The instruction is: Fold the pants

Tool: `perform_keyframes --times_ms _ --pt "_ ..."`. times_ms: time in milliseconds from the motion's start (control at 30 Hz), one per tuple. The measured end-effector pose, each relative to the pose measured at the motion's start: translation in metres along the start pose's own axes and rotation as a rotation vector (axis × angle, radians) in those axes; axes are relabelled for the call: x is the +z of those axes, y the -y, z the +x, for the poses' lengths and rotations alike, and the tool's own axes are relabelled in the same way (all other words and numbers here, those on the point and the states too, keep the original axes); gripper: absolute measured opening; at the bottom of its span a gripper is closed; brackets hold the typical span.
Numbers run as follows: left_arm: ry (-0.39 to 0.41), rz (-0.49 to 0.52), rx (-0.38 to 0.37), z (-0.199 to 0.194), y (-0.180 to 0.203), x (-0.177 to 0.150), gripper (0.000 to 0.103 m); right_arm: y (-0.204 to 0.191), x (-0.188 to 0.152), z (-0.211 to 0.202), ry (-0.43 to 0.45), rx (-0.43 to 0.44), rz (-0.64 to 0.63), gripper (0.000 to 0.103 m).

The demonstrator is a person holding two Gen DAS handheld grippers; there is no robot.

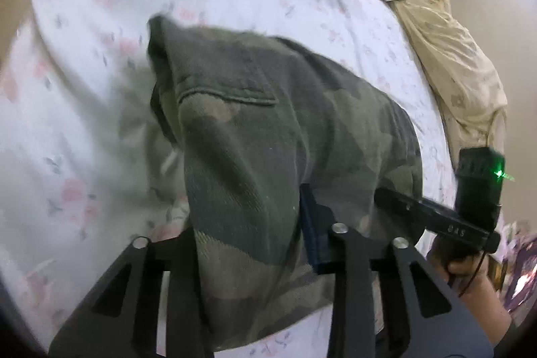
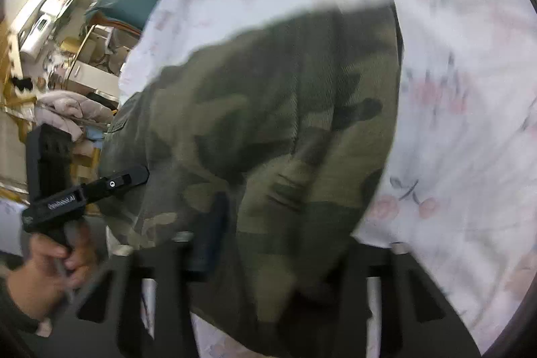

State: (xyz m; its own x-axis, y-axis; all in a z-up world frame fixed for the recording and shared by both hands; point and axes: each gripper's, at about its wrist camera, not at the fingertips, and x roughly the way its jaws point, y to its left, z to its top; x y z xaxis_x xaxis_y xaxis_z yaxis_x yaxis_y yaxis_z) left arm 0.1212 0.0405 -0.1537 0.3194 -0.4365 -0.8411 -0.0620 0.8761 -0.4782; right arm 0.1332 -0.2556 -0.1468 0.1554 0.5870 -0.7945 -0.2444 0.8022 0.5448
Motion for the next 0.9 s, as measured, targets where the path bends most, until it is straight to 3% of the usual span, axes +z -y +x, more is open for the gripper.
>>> perform_keyframes --times_ms 67,233,333,433,600,800,900 --pt "0.045 0.066 0.022 -0.022 0.014 -0.002 0.027 -0.007 -0.004 -0.018 0.049 0.038 -0.001 0.025" --pt "0.135 0.038 -0.053 -0.072 0.017 0.005 0.026 -0.033 -0.008 -0.058 0.164 0.098 -0.012 0.025" --pt "0.18 0.056 -0.046 -0.087 0.024 0.018 0.025 -0.048 0.005 -0.072 0.223 0.107 -0.032 0.025" --pt "0.21 0.063 -0.055 -0.102 0.025 0.052 0.025 -0.055 0.036 -0.079 0.256 0.109 -0.052 0.025" --pt "0.217 0.085 -0.069 -0.107 0.044 0.15 0.025 -0.062 0.134 -0.085 0.317 0.075 -0.116 0.024" --pt "0.34 0.133 -0.069 -0.095 0.076 0.31 0.025 -0.061 0.306 -0.066 0.381 -0.027 -0.173 0.024" --pt "0.39 0.122 -0.08 -0.073 0.066 0.386 0.025 -0.056 0.388 -0.037 0.391 -0.097 -0.214 0.024"
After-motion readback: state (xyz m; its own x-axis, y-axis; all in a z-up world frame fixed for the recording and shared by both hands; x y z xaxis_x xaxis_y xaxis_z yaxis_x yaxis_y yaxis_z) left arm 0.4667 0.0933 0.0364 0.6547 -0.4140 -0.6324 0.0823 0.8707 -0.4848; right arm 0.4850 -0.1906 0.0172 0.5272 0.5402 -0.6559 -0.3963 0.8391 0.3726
